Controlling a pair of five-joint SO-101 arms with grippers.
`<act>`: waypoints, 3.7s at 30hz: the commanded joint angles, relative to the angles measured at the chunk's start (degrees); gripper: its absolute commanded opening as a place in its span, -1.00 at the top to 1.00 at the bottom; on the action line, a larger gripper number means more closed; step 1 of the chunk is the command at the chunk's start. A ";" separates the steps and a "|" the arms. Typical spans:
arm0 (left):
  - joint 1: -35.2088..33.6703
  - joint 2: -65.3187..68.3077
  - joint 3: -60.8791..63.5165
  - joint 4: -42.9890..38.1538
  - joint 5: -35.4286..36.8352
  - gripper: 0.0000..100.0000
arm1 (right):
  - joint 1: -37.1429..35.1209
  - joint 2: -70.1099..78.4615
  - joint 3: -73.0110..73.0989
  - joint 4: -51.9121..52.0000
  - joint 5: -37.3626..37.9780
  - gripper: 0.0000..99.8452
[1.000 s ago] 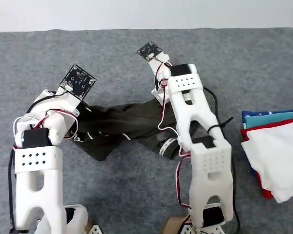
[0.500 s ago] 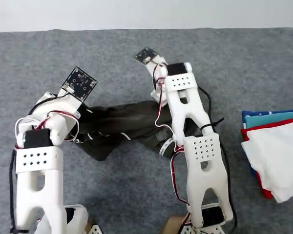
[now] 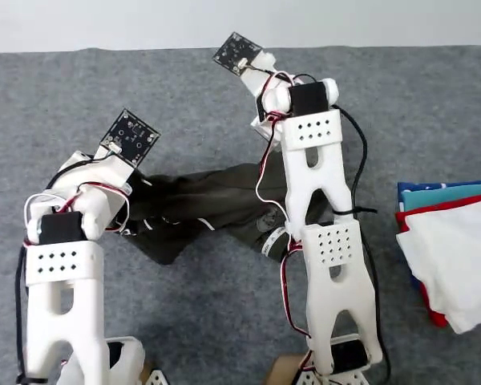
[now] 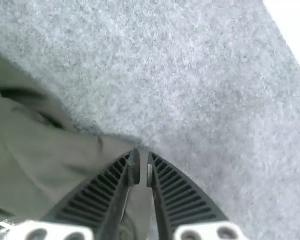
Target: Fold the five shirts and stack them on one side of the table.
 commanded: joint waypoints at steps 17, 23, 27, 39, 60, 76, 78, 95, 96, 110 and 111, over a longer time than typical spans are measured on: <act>0.26 -0.09 -0.40 1.41 0.18 0.99 | -1.01 -24.40 45.89 1.89 -17.05 0.58; 0.35 0.00 -0.31 1.32 0.26 0.99 | -2.42 -20.53 46.51 1.89 -17.76 0.58; 0.35 -0.09 1.10 1.14 0.18 0.99 | -3.12 -18.68 46.51 1.80 -17.85 0.58; 0.35 -0.18 2.15 1.14 0.18 0.99 | -2.95 -10.42 46.51 0.13 -17.23 0.59; 0.00 -0.62 -3.03 1.49 0.53 0.99 | 1.10 -19.03 36.66 1.98 -8.26 0.98; 0.26 -0.62 -40.84 12.22 13.54 0.99 | 1.98 -52.09 37.01 1.98 -8.09 0.98; 0.26 -0.62 -44.88 14.15 13.54 0.99 | 3.12 -54.46 37.01 1.98 -8.18 0.98; 4.84 -0.62 -64.31 17.41 16.53 0.99 | 10.15 -68.26 36.66 -4.35 -6.68 0.98; 4.66 -0.62 -64.40 17.41 16.53 0.99 | 10.15 -69.23 36.66 -4.44 -6.07 0.98; 4.22 -0.62 -64.66 31.91 16.26 0.99 | 10.24 -78.29 36.66 -13.85 4.22 0.98; 4.22 -0.62 -64.66 32.26 16.26 0.99 | 10.24 -78.81 36.66 -14.64 5.01 0.98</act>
